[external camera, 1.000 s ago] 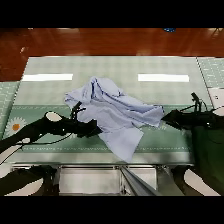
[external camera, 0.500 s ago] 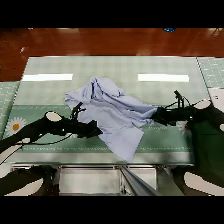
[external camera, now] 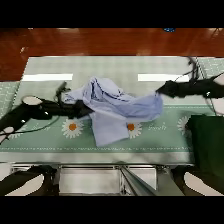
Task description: Fold the shirts.
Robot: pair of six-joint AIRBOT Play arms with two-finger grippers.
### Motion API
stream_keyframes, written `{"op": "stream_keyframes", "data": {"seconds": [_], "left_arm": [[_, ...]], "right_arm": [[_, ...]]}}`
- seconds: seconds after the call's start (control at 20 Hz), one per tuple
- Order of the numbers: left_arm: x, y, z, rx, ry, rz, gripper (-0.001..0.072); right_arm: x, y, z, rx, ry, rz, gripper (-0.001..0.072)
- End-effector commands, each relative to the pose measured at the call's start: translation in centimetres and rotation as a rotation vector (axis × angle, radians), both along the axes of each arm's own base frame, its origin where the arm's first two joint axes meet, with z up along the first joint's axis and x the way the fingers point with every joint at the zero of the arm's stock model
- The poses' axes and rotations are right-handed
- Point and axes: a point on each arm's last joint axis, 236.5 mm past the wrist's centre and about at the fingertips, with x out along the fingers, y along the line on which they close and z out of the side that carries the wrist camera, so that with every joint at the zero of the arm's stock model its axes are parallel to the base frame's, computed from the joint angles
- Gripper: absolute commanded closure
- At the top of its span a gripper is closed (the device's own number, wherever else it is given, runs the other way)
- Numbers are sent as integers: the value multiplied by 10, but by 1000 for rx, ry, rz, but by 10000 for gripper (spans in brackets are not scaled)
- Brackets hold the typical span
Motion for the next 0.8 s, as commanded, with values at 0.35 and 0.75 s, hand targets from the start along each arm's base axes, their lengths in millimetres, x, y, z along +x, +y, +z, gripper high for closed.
{"op": "stream_keyframes", "data": {"seconds": [0.35, 0.75], "left_arm": [[34, 101, 410, 59, -997, 201, 684], [-83, 137, 533, 557, -1423, 457, 685]], "right_arm": [[-59, -23, 400, -207, -939, -101, 692], [-201, -43, 473, -373, -1193, -297, 692]]}}
